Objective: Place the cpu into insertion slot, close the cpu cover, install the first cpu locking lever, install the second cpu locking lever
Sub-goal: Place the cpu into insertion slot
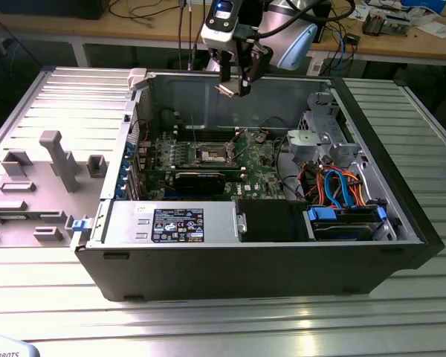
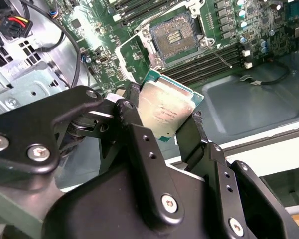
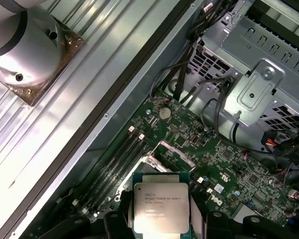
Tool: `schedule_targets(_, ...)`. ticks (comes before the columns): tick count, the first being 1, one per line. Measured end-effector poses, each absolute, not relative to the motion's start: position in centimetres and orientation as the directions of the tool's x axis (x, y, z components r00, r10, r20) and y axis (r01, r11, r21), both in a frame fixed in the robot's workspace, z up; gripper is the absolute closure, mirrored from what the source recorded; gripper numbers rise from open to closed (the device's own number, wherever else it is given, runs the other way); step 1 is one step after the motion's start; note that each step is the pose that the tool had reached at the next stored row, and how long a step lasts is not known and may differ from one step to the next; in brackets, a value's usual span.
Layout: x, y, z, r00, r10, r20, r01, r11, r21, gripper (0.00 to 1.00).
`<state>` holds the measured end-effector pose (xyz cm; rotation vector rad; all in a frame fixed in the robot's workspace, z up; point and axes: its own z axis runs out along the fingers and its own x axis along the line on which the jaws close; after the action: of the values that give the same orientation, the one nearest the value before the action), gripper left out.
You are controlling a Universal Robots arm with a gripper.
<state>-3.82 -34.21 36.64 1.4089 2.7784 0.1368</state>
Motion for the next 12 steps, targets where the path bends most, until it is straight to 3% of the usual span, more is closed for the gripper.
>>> schedule_targets(12, -3.82, -34.21, 36.62, -0.459, 0.888, 0.019, 0.886, 0.456, 0.089, 0.46)
